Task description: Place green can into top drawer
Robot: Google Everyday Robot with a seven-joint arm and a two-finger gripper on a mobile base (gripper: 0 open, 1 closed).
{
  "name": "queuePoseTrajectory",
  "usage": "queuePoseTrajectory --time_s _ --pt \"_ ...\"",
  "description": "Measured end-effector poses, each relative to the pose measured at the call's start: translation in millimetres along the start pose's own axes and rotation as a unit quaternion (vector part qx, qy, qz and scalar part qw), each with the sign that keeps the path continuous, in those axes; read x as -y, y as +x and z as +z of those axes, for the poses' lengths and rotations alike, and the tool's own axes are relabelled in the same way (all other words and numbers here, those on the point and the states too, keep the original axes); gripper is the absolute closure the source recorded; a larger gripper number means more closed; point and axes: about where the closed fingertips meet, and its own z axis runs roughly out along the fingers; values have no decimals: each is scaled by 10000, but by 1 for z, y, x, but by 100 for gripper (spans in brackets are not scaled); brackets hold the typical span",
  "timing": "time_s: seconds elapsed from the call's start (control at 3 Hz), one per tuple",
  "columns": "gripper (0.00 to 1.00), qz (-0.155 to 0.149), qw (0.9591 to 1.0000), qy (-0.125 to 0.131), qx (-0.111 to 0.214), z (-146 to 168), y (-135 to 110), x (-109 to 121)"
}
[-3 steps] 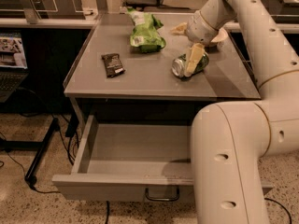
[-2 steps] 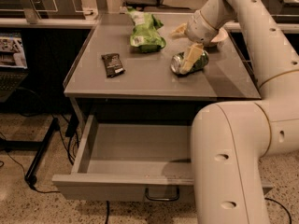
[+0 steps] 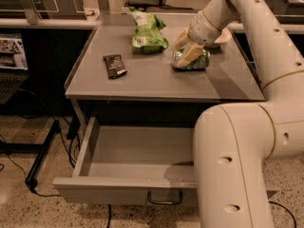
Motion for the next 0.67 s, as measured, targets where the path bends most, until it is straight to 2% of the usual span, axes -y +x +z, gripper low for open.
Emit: queuePoseTrajectory --time_s 0.33,0.67 --pt "88 0 10000 0 0 0 0 0" --pt "100 0 10000 0 0 0 0 0"
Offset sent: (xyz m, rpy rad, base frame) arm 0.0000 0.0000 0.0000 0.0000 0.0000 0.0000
